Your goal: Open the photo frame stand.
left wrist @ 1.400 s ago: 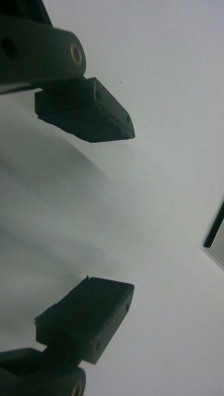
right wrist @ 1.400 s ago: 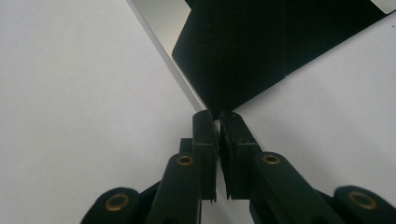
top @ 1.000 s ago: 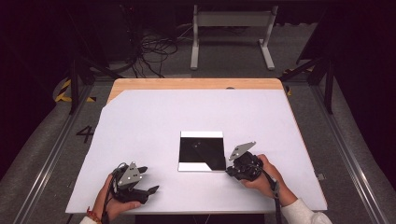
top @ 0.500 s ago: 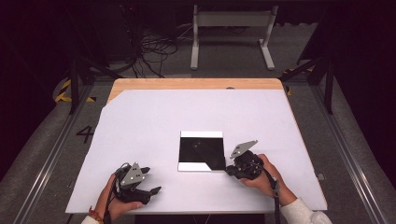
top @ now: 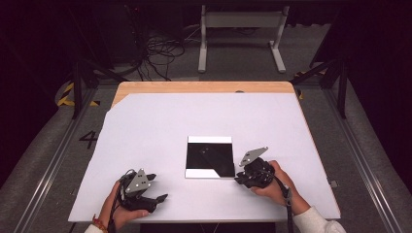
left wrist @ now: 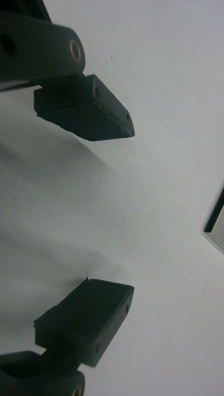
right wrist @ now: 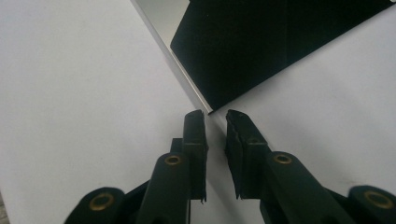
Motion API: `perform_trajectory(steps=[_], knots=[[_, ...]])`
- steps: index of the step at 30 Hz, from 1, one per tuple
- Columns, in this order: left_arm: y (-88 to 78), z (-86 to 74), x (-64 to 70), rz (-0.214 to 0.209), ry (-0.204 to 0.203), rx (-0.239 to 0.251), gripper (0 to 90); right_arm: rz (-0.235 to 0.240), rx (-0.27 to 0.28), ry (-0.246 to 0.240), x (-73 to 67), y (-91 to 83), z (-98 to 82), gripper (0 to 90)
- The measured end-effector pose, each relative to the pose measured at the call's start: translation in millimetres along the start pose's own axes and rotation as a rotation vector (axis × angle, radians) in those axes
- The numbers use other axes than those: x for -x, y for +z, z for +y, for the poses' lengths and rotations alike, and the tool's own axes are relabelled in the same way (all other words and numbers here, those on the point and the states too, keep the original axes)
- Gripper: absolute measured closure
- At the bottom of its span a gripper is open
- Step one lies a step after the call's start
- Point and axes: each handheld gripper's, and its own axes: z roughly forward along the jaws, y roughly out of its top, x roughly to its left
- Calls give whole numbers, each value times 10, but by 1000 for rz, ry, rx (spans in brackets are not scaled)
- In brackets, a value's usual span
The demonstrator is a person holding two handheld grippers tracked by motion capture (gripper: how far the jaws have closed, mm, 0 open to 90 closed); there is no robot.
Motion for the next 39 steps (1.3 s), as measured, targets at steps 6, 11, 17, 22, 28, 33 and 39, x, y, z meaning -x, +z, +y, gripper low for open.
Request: perform_trajectory(steps=[6,11,17,22,28,33,39], knots=[[-15,2,-4,3,-5,6,212,-14,-36,-5,-23,32,81,776],[-10,5,-1,1,0,2,209,-22,-23,11,-22,45,87,776],[-14,4,-6,2,-8,7,207,28,23,43,31,40,50,724],[-12,6,1,7,3,-3,208,47,78,92,81,40,21,656],[-14,7,2,8,4,-4,208,96,126,168,133,58,-13,612],[-11,8,7,8,7,-9,206,135,170,212,166,49,-25,590],[-13,9,5,11,5,-10,204,186,219,257,200,53,-26,550]])
